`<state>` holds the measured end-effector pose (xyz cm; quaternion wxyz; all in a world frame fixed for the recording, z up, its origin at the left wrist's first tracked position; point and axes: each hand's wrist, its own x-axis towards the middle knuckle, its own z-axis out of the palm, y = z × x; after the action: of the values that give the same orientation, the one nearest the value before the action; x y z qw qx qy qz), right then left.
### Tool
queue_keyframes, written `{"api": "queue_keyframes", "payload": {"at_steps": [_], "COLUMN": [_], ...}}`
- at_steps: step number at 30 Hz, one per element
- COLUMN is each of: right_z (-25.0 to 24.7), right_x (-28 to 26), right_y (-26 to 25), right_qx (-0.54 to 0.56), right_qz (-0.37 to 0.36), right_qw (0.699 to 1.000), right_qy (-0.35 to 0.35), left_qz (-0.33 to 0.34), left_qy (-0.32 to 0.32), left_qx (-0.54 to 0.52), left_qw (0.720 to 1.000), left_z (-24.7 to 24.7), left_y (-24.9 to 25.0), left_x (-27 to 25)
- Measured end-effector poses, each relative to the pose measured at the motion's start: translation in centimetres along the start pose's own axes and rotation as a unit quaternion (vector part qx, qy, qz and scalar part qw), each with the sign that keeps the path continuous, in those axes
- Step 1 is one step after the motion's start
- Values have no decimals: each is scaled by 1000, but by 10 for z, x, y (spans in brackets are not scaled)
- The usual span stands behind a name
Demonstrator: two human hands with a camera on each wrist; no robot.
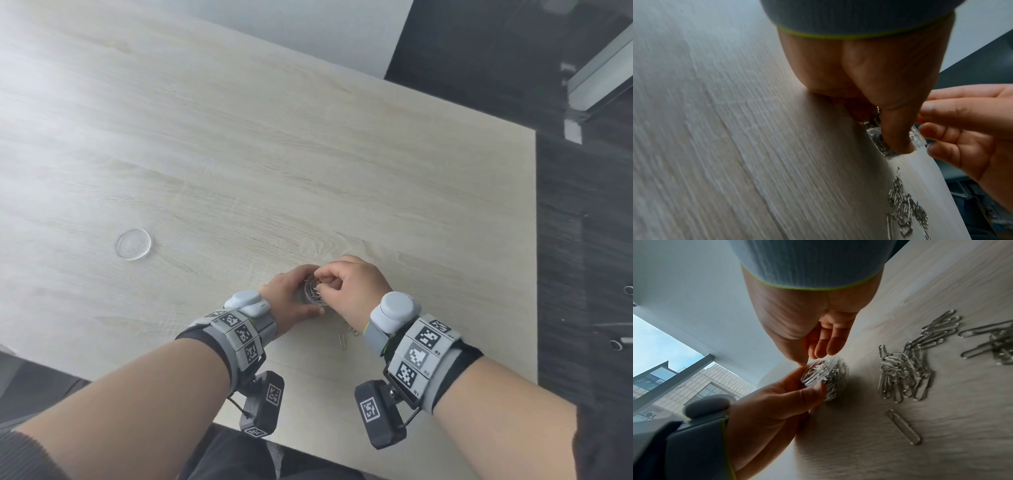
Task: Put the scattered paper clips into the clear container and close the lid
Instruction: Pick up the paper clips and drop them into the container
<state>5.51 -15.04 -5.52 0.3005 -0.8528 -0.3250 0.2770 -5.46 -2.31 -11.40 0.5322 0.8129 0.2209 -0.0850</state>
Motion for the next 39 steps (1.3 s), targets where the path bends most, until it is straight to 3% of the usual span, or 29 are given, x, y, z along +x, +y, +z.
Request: {"api": "queue_keyframes", "payload": {"at_steps": [4,7,11,20,27,34,39], "right_z": [-12,-25,-35,-15,-17,0,9], "right_x": [-3,-3,-11,-25,-38,-48,-47], "right_y": [14,38,77,80,87,71,72], "right_qx": [15,2,-79,-178,-163,-247,-221], "right_qz": [-7,43,110,1,-25,-68,-91], "right_qw": [998,994,990,983,985,962,970], "right_qy": [55,104,39,-39,-52,-95,-53], "left_qz": [0,3,4,13,20,27,22], "left_qy": [2,-2,-4,5,18,25,27], "left_qx": [-2,5,12,22,28,29,32], "left_qw": [1000,1000,1000,1000,999,999,999], "left_z": [1,0,0,1,3,4,4], "left_y": [0,-3,-4,-6,-6,-3,-2], "left_x": [-1,0,0,2,2,1,1]}}
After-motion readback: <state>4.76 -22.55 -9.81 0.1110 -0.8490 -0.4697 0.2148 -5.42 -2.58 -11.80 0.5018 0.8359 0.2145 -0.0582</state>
